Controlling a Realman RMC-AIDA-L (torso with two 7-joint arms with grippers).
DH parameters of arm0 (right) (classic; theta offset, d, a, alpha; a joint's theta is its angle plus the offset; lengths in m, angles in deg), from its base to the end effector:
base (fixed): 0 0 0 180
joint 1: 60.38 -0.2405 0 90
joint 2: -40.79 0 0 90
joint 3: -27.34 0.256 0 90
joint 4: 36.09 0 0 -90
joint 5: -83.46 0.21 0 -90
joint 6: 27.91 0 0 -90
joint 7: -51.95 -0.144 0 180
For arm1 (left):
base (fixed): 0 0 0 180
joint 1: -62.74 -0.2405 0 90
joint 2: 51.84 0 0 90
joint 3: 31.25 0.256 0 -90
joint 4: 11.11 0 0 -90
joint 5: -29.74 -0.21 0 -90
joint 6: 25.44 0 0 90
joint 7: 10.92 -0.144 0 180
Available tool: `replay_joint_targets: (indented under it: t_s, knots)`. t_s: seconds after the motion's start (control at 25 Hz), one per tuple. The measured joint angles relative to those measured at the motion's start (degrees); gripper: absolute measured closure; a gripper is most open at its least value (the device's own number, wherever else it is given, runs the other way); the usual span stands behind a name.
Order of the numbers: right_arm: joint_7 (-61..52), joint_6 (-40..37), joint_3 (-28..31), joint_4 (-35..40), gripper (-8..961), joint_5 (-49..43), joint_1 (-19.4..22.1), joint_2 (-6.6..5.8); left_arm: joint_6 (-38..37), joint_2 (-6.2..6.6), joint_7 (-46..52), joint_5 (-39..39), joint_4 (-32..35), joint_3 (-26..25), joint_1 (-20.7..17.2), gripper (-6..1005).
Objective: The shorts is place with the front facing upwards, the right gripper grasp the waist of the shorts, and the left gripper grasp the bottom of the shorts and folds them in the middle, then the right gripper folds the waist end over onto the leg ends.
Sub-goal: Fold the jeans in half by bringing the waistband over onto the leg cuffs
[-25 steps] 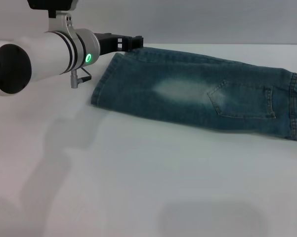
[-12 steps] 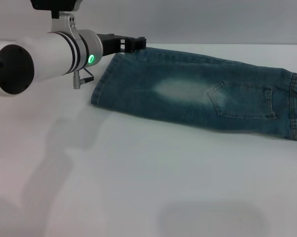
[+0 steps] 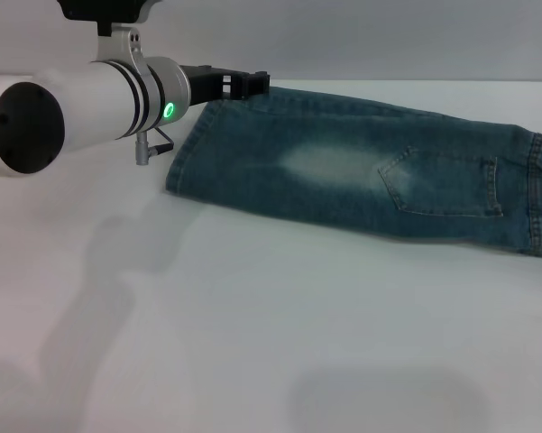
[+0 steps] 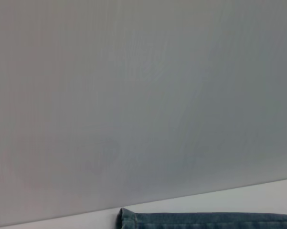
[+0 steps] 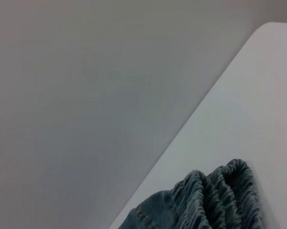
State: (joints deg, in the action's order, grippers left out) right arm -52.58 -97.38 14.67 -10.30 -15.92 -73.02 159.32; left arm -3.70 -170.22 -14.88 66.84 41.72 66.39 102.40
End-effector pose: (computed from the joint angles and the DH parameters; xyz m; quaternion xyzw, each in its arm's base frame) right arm 0.4248 0.2493 0.0562 -0.5117 0.6418 0.4302 0.3757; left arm -0.1590 0.4458 -0.0531 -0.8150 -0.3942 -0.1364 0.4023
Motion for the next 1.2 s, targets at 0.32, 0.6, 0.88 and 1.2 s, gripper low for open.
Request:
replay_joint_targets:
  t_s: [0.32,0.6,0.88,1.2]
  knots:
    - [0.02,0.27,0.61,-0.04,251,0.15,1.27,0.00,0.06,-0.01,0.00,0.00,0.08,0.04,-0.04,138]
    - [0.06,1.42,0.07,-0.20,251,-0.02,0.73,-0.07,0.14,-0.01,0.01,-0.01,0.06,0.47,0.35,138]
    - [0.10,1.78,0.02,-0.41,252,-0.04,0.23,-0.09,0.14,-0.08,0.01,-0.01,0.07,0.83,0.38,138]
    - [1.04,2.59,-0.15,-1.75,252,-0.20,-0.60,-0.27,0.14,-0.10,0.01,-0.01,0.20,1.43,0.53,138]
